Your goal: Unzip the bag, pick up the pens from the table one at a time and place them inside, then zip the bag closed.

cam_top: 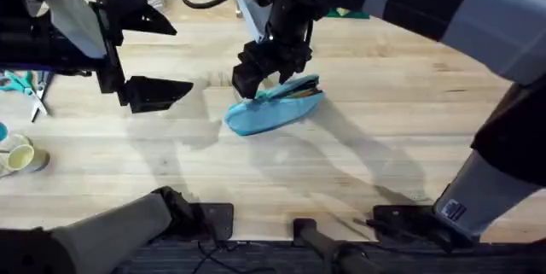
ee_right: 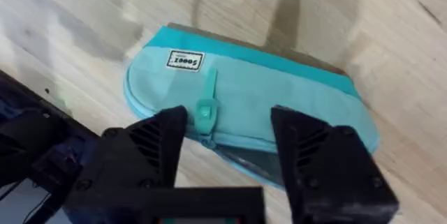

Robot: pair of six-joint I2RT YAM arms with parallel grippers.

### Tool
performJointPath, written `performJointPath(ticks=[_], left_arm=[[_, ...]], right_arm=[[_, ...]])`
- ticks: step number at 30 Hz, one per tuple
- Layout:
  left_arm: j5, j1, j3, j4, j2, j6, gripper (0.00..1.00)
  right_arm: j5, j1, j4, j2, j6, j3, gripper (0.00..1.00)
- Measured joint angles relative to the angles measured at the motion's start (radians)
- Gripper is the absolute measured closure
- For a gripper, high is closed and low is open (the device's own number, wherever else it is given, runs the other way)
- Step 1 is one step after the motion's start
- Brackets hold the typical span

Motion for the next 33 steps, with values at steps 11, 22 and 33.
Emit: performJointPath(ticks=[11, 22, 33], left_arm=[[0.0, 0.0, 0.0, 0.0, 0.0, 0.0, 0.007], [0.0, 0.0, 0.0, 0.0, 0.0, 0.0, 0.008], [0.0, 0.0, 0.0, 0.0, 0.0, 0.0, 0.007]], right_arm=[[0.002, 0.01, -0.007, 0.0, 0.006, 0.0, 0.382], [0.015, 0.05, -0.006, 0.0, 0.006, 0.0, 0.499], [0.015, 0.05, -0.005, 0.0, 0.009, 0.0, 0.958]])
